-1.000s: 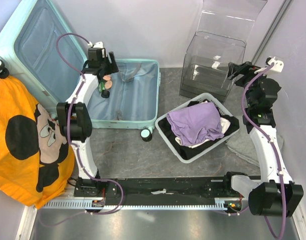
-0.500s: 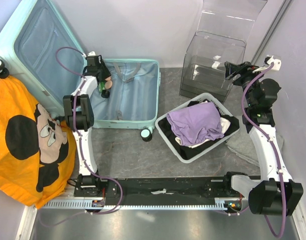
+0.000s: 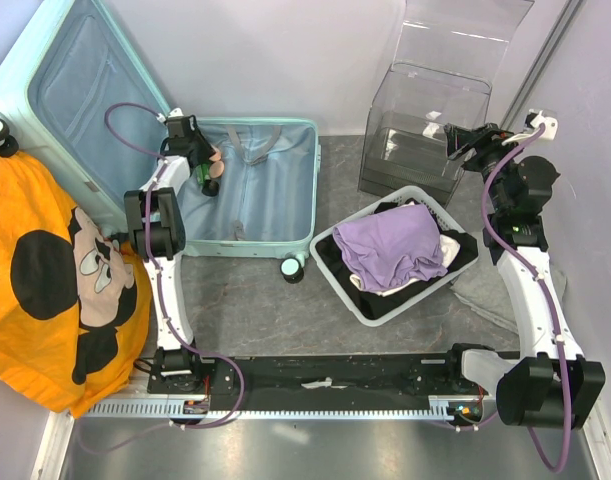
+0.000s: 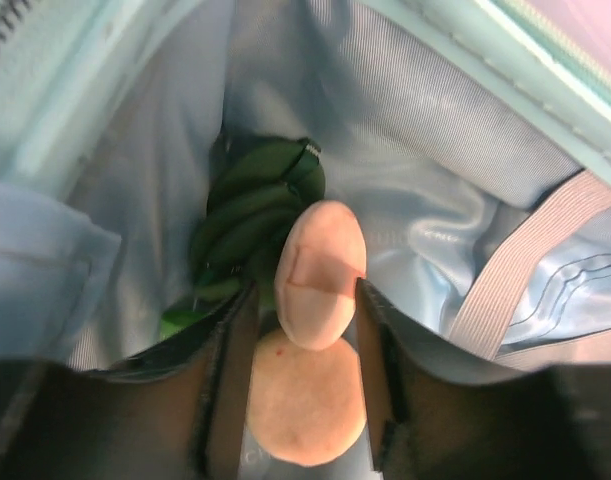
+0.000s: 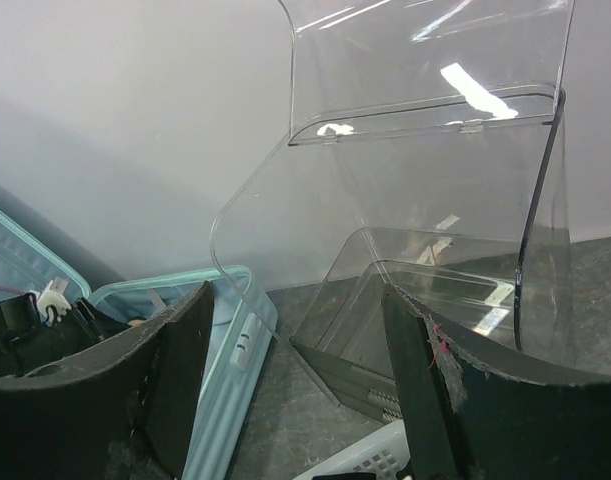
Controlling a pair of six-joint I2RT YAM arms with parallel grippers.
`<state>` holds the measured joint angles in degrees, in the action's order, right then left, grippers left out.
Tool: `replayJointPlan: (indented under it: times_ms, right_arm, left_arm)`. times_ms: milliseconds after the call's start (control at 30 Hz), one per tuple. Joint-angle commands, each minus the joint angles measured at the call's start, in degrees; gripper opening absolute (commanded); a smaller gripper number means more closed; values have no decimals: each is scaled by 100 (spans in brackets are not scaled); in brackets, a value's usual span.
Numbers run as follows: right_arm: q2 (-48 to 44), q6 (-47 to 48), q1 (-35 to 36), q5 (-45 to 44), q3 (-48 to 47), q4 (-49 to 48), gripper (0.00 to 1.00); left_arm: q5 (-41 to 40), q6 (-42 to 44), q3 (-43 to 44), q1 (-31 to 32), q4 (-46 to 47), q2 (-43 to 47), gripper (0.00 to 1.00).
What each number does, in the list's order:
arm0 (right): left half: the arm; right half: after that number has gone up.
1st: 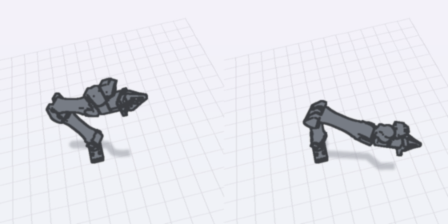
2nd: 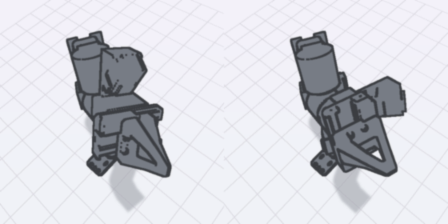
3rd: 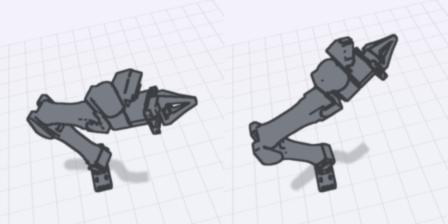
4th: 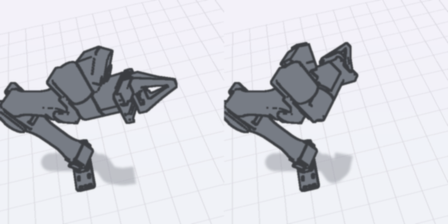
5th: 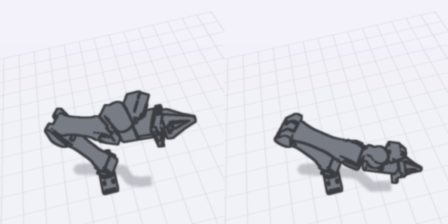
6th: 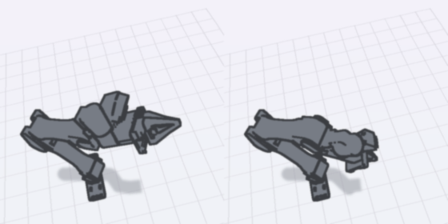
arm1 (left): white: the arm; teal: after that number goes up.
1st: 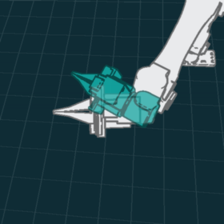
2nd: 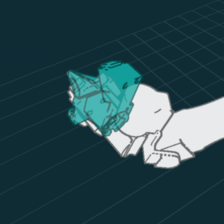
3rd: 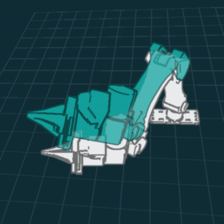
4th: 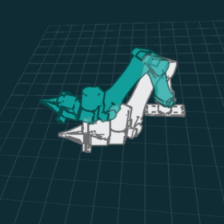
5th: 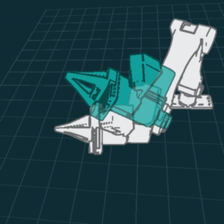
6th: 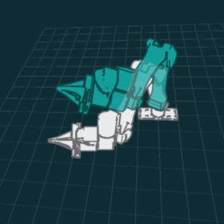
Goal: Open, take out, and arrange the luggage
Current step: Pick up the personal item from the luggage.
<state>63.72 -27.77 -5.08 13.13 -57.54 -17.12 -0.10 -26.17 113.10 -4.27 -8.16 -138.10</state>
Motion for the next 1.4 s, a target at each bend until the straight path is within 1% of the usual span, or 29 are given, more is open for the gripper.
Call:
replayJointPlan:
  times_ms: [0, 33, 133, 400, 433, 467, 500, 567, 600, 667, 700, 767, 833, 867, 900, 933, 967, 1033, 1067, 1100, 1133, 1167, 1233, 1267, 1300, 1333, 1367]
  right_arm:
    - [44, -53, -2, 120, -12, -265, 75]
    - [52, -53, -2, 129, -12, -248, 75]
    - [52, -53, -2, 138, -3, -239, 75]
    - [26, -18, -2, 155, 15, -186, 75]
    - [17, -27, -2, 173, 15, -186, 75]
    - [9, -27, -2, 173, 23, -177, 75]
    - [8, -27, -2, 173, 23, -177, 75]
    - [-9, -27, -2, 190, 23, -160, 75]
    - [-18, -27, -2, 190, 15, -168, 75]
    - [-44, -35, -2, 217, -3, -160, 75]
    - [-70, -27, -2, 234, -12, -160, 75]
    - [-114, -35, 7, 199, -38, -168, 76]
    - [-176, -27, 16, 138, -47, -195, 76]
    - [-194, 8, 33, 85, -64, -203, 77]
    - [-220, 52, 60, 50, -65, -212, 78]
    - [-220, 87, 138, 32, -82, -221, 79]
    - [-211, 140, 191, 32, -152, -221, 79]
    - [-115, 149, 436, 128, -309, -221, 80]
    - [-62, 149, 473, 190, -380, -221, 80]
    - [60, 140, 682, 321, -451, -221, 80]
    - [140, 149, 928, 409, -521, -212, 80]
    - [219, 175, 1052, 471, -652, -221, 79]
    - [438, 254, 1482, 620, -793, -195, 79]
    - [509, 307, 1623, 708, -925, -169, 79]
    - [692, 429, 1790, 787, -995, -134, 79]
    - [807, 456, 2078, 1058, -1101, -72, 79]
    - [956, 474, 2212, 1252, -1319, 41, 80]
  left_arm:
    - [352, -195, 54, -65, 544, -50, 46]
    - [405, -204, 63, -56, 596, -59, 45]
    - [607, -178, 72, -91, 658, -85, 38]
    - [932, -178, 134, -144, 658, -199, 37]
    - [959, -151, 142, -153, 667, -226, 33]
    - [1011, -134, 151, -153, 658, -235, 31]
    - [1038, -99, 160, -153, 658, -235, 23]
    - [1108, -2, 177, -153, 623, -235, 12]
    - [1135, 33, 160, -153, 606, -209, 2]
    - [1205, 104, -76, -153, 684, 28, 2]
    - [1257, 156, -217, -153, 972, 186, 2]
    - [1415, 200, -698, -127, 1237, 712, 1]
    - [1495, 253, -999, -118, 1615, 1082, 2]
    - [1565, 262, -1314, -100, 1747, 1501, 2]
    - [1618, 244, -1482, -91, 1870, 1714, 2]
    - [1662, 218, -1666, -83, 2115, 1951, 1]
    - [1793, 183, -2034, -65, 2230, 2380, 2]
    - [2039, -1, -2413, -47, 2528, 2831, 2]
    - [2397, -89, -2746, -21, 2582, 3024, 2]
    - [2601, -272, -2932, -4, 2661, 3426, 2]
    - [2820, -379, -3117, 14, 2723, 3604, 2]
    - [3223, -458, -3527, 40, 2845, 3832, 2]
    - [3585, -652, -3951, 93, 2943, 4483, 2]
    - [4074, -696, -4336, 128, 3030, 4677, 2]
    - [4331, -809, -4505, 137, 3031, 4861, 1]
    - [4595, -863, -4664, 172, 3031, 5237, 2]
    - [5163, -941, -4944, 199, 3031, 5389, 1]
